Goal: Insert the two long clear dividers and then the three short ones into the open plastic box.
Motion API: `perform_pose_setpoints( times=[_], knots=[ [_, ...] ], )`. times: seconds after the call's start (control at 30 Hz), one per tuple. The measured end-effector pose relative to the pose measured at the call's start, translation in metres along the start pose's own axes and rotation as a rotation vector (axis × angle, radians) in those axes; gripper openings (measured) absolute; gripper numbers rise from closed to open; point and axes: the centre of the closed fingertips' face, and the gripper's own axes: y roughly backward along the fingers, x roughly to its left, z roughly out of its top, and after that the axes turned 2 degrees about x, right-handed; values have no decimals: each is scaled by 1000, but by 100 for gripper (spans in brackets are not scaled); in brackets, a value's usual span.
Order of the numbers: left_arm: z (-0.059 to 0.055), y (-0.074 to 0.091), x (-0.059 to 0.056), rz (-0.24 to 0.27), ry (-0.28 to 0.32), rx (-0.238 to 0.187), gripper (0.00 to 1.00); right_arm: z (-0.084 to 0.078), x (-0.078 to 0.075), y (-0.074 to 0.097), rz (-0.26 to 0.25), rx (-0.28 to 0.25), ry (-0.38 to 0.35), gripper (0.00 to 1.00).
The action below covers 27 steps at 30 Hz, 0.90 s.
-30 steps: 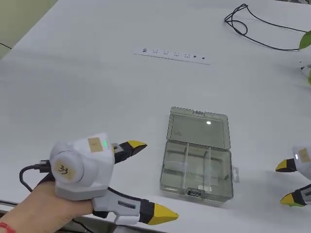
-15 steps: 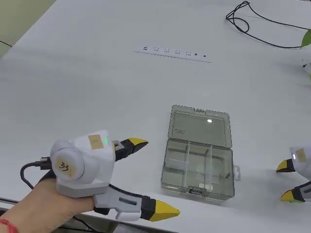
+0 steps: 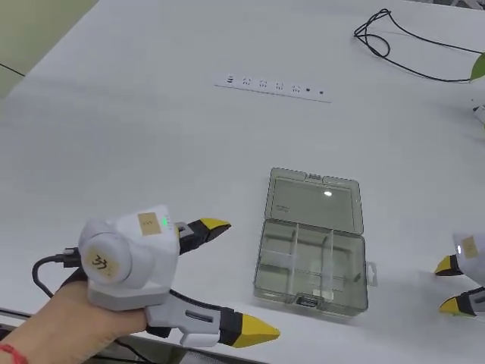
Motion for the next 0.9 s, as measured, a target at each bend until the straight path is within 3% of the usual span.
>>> perform_pose_setpoints(
  times=[0.37, 0.9],
  knots=[
    [6, 1, -2, -8, -9, -10, 96, 27, -2, 35, -92, -97, -42, 33],
    [25, -8, -9, -40, -9, -27, 95, 89, 3, 92, -236, -292, -97, 33]
  ],
)
